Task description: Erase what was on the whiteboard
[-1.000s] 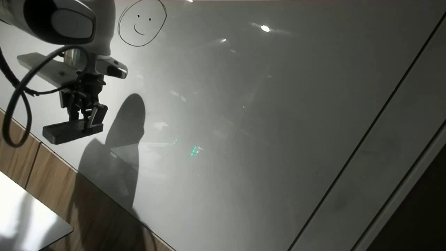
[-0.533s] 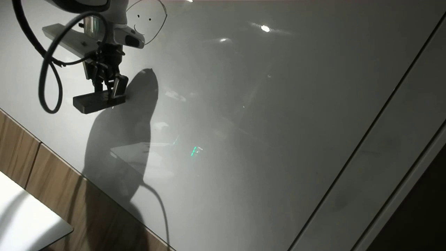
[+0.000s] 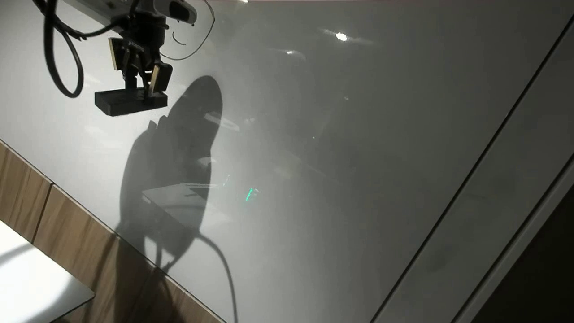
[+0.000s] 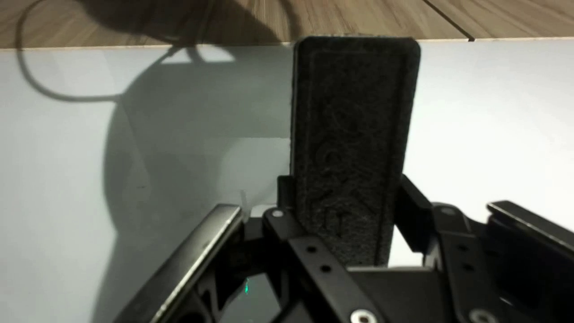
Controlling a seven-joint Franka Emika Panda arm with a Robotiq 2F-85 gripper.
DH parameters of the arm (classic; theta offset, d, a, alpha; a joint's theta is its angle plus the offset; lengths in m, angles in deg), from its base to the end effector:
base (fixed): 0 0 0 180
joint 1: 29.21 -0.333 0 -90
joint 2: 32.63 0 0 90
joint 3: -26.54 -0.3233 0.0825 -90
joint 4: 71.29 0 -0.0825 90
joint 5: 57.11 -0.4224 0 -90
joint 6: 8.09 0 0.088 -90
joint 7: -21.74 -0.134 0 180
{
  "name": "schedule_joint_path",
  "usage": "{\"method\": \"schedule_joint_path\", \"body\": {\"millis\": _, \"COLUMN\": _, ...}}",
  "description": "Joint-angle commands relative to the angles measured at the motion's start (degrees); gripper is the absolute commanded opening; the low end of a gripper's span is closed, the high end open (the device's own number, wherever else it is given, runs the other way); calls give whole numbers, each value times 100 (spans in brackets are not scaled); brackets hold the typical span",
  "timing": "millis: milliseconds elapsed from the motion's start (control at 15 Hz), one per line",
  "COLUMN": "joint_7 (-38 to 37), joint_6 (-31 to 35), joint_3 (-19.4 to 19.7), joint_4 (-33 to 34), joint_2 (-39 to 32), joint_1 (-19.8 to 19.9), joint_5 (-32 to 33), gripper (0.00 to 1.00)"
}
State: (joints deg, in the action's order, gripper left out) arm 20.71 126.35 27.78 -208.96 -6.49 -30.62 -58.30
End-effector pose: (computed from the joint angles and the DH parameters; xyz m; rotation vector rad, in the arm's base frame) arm 0.4881 0.0017 0.4921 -3.0482 0.0400 -0.6170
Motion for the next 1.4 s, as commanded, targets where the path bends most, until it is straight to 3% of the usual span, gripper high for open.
{"method": "schedule_joint_path", "body": {"millis": 0, "joint_7": 150, "joint_6": -397, "joint_3": 44, "joint_4": -116, "joint_2": 576, "joint_1": -63, "joint_5": -244, "gripper": 30}}
{"method": "schedule_joint_path", "body": {"millis": 400, "joint_7": 26, "joint_6": -102, "joint_3": -22, "joint_4": 38, "joint_2": 971, "joint_1": -160, "joint_5": -423, "gripper": 30}}
{"method": "schedule_joint_path", "body": {"millis": 667, "joint_7": -119, "joint_6": 553, "joint_3": -183, "joint_4": -105, "joint_2": 1191, "joint_1": -197, "joint_5": -508, "gripper": 30}}
{"method": "schedule_joint_path", "body": {"millis": 1333, "joint_7": -521, "joint_6": 1812, "joint_3": -677, "joint_4": -238, "joint_2": 880, "joint_1": -163, "joint_5": -320, "gripper": 30}}
